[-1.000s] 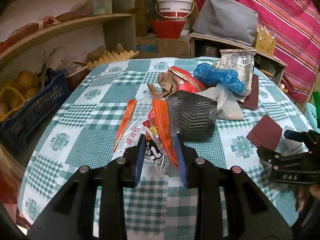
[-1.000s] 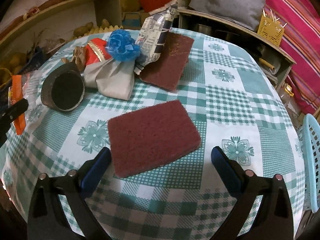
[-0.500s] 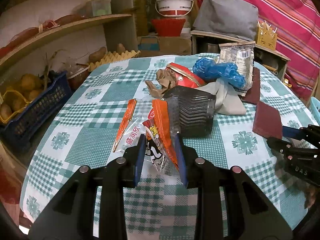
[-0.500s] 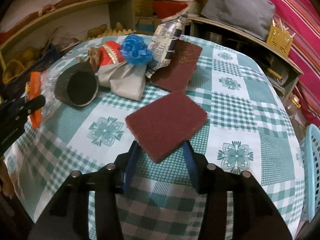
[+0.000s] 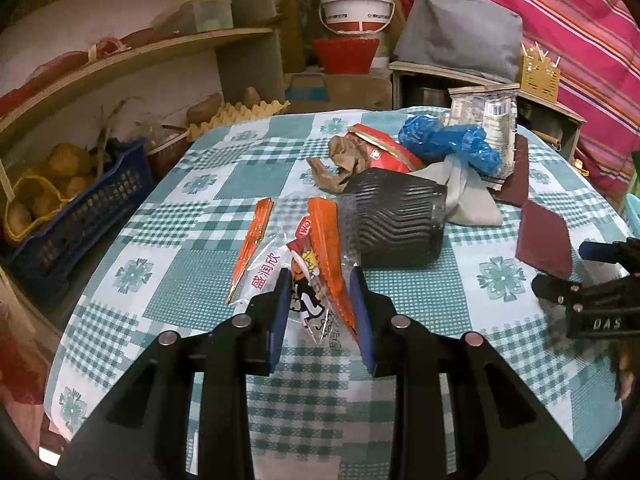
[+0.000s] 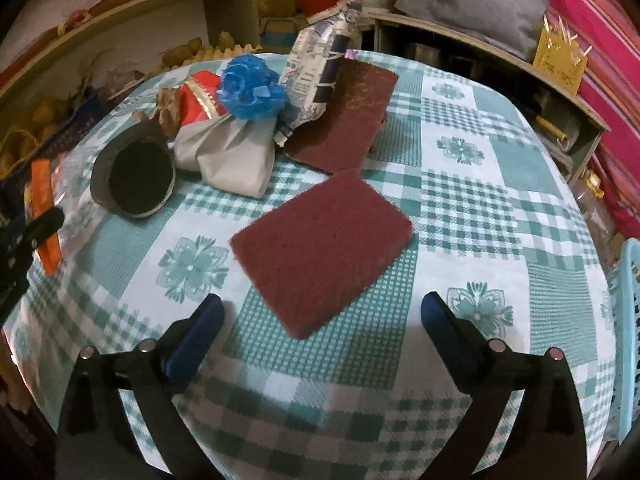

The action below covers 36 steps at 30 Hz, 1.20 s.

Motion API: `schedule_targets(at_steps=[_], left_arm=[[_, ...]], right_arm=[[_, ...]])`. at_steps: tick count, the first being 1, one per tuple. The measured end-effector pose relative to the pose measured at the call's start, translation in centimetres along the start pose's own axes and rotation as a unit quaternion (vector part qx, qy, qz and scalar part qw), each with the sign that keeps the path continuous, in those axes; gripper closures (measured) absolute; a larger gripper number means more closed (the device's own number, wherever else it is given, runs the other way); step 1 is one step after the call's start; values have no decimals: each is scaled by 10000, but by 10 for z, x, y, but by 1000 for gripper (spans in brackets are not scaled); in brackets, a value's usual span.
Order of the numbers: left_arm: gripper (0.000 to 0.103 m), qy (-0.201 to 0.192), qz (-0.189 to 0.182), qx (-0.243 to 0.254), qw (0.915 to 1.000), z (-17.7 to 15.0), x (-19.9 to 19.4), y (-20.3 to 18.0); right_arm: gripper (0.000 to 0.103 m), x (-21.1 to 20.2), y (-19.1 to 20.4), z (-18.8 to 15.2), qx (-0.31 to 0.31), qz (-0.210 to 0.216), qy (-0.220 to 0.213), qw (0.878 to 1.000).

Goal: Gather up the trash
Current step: 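Lift the wrapper with the left tool while the right tool lifts the pad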

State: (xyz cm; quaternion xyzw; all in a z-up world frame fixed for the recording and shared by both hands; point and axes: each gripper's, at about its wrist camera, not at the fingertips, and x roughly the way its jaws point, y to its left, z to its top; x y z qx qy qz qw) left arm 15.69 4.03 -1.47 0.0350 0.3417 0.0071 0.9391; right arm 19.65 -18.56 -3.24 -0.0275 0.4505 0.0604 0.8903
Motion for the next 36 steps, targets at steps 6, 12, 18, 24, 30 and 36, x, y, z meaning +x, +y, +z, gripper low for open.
schedule_targets(at_steps=[6,12,18,24,30,36], left_arm=[[74,28,-13,-16,10000,0,2,2],[74,47,-6,-35,10000,0,3,2],[74,49,-6,-38,10000,-1,3,2],[74,70,22,-56,10000,-2,5,3],[73,70,44,-22,10000,-2,5,2],[73,98,54,-74,9999,-1,7,3]], right_arm=[[7,2,8,3,-128,62,-19,9999],[31,-3,11,2,-227,171,-159,9995],[43,-7,7,-1,-207,219,-202,9993],[28,-7,4,-3,-187,298,-162,9993],[14,-5,1,-2,-156,350,-116,9992],[12,7,-3,11,-179,119,-71,9997]])
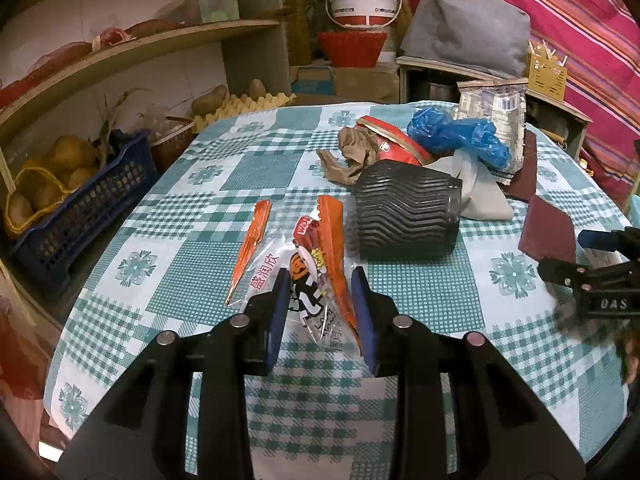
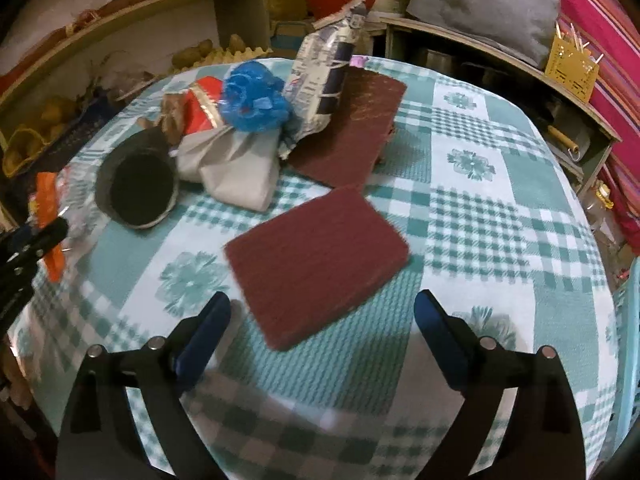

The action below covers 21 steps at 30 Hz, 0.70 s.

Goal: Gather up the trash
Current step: 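Lift the wrapper with the left tool while the right tool lifts the pad, then carry the wrapper with the left tool while the right tool carries the pad over the basket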

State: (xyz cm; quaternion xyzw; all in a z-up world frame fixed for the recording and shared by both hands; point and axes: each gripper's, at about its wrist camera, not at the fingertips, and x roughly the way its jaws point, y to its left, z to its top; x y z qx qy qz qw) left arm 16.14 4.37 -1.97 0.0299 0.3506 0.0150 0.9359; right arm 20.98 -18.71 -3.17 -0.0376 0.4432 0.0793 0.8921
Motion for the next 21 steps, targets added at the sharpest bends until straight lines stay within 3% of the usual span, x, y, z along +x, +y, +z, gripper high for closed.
schedule_targets(at_steps=[13,21], left_arm=[[72,18,68,138,9999,5,7,-11],[72,-98,104,365,9992,8,0,-28]], right_arm=[[17,3,5,9,-251,137,-114,9995],[17,-45,-12,-9,-203,-184,-652,9975]])
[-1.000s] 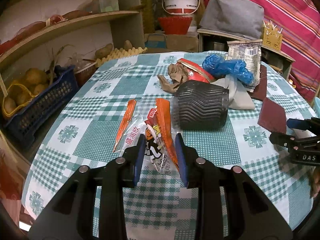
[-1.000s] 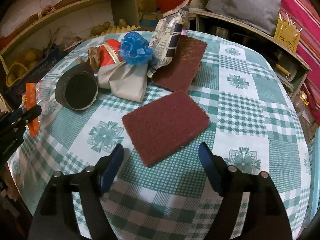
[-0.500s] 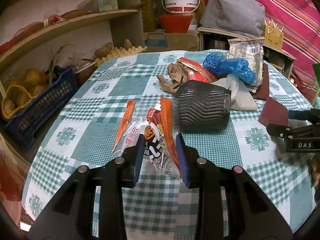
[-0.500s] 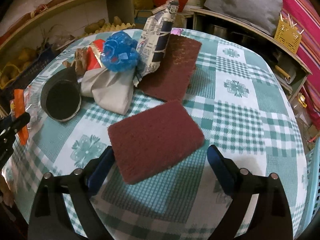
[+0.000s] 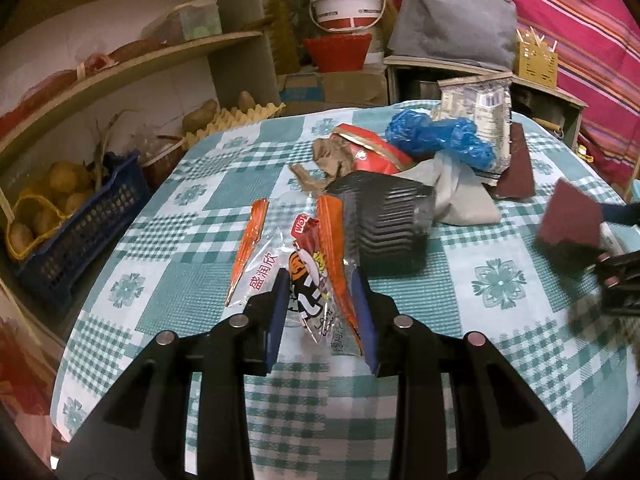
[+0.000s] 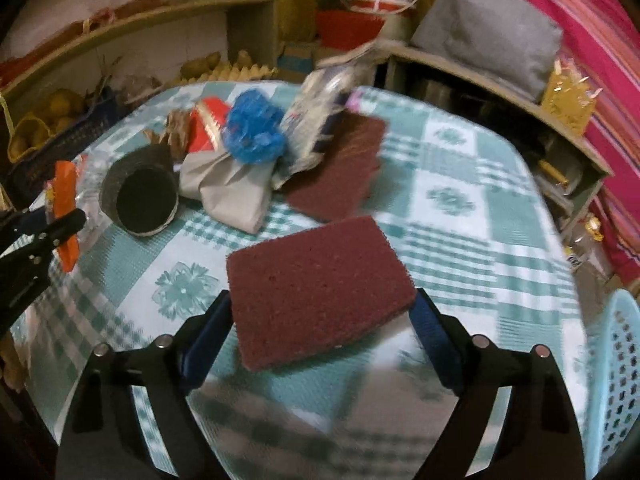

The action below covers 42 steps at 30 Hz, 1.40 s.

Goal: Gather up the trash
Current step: 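Carry the wrapper with the left tool while the right tool carries the pad over the basket, then open the left tool dropping the wrapper while the right tool drops the pad into the basket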

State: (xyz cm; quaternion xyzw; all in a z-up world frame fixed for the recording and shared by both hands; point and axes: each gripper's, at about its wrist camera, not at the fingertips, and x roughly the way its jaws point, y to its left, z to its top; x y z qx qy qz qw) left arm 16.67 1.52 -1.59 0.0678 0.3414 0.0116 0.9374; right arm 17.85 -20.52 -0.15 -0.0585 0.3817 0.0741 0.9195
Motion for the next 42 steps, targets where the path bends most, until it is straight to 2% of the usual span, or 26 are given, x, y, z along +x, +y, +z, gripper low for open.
schedule_targets(at_steps=[4,10,13,18,22,27,32,38,42], left_arm=[[72,-148,-106,71,9998,5,-11,-18],[72,-455,-399,388,9974,14,-33,-69],[72,-528,-632,530,9952,20,-40,-101],[73,-540,-1264,585,9888,35,-45,-160],[73,-629,-1508,869,9827,42,-51,-211],[73,-794,-1923,1153,9713,51,-65,-275],[73,-914,-2345,1357,9582,54,-80,-329],[73,-866,-2818,1526,9433,56,-85,-376],[73,-786,-2980,1643,9370,58,-80,-401]], right_arm=[[17,-32,-33,-7,290,-91,-288,9991],[17,-70,-104,-29,722,-662,-549,9937],[17,-87,-144,-40,1024,-931,-655,9882],[17,-115,-209,-68,1486,-1484,-783,9746],[17,-129,-248,-89,1842,-1691,-834,9646],[17,-135,-278,-109,2020,-2006,-791,9554],[17,-137,-301,-123,2215,-2102,-789,9490],[17,-141,-317,-135,2443,-2172,-788,9418],[17,-142,-322,-139,2556,-2158,-798,9390]])
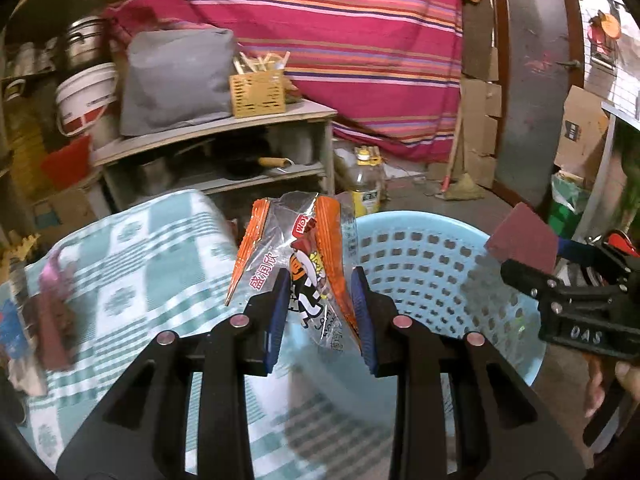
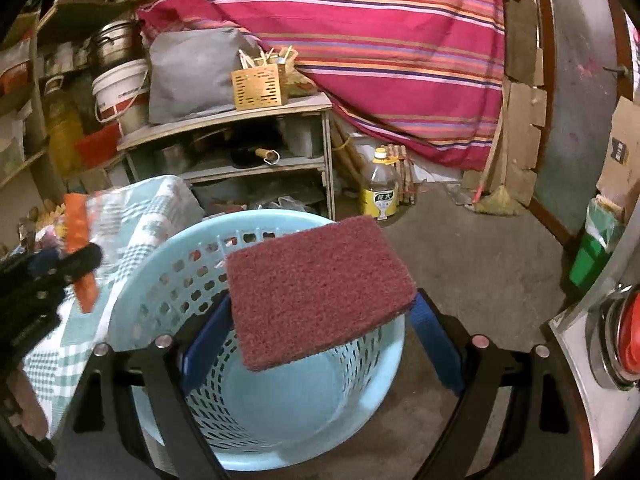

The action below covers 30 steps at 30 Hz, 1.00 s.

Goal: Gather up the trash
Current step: 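Open the left tool dropping the wrapper while the right tool drops the pad into the basket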

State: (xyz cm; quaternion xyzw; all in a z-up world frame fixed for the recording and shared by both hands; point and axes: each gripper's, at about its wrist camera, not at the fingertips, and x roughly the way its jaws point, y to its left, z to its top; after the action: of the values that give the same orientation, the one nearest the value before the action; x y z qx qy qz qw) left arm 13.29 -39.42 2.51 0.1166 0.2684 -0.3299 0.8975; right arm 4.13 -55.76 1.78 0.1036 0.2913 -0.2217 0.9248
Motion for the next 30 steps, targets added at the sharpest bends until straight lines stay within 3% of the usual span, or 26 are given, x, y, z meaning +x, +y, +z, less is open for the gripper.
schedule_targets(at_steps=[2,8,13,17,30], left_arm=[[71,42,-102,-5,9999,3,6,-2],[52,139,-125,37,9998,1,15,-2],[34,120,-20,-58,9999,-4,10,9],[26,39,213,-53,9998,-8,4,16],[16,-121,853,-240,9960,-18,-28,61]], right_arm=[[17,2,-2,-2,-3,-25,43,10000],[17,2,-6,-3,34,-58,62,10000],[17,2,-4,-4,-7,-58,84,9999],[17,4,-1,-5,-46,-55,135,9999],[16,16,23,-8,-88,-42,463,9989]])
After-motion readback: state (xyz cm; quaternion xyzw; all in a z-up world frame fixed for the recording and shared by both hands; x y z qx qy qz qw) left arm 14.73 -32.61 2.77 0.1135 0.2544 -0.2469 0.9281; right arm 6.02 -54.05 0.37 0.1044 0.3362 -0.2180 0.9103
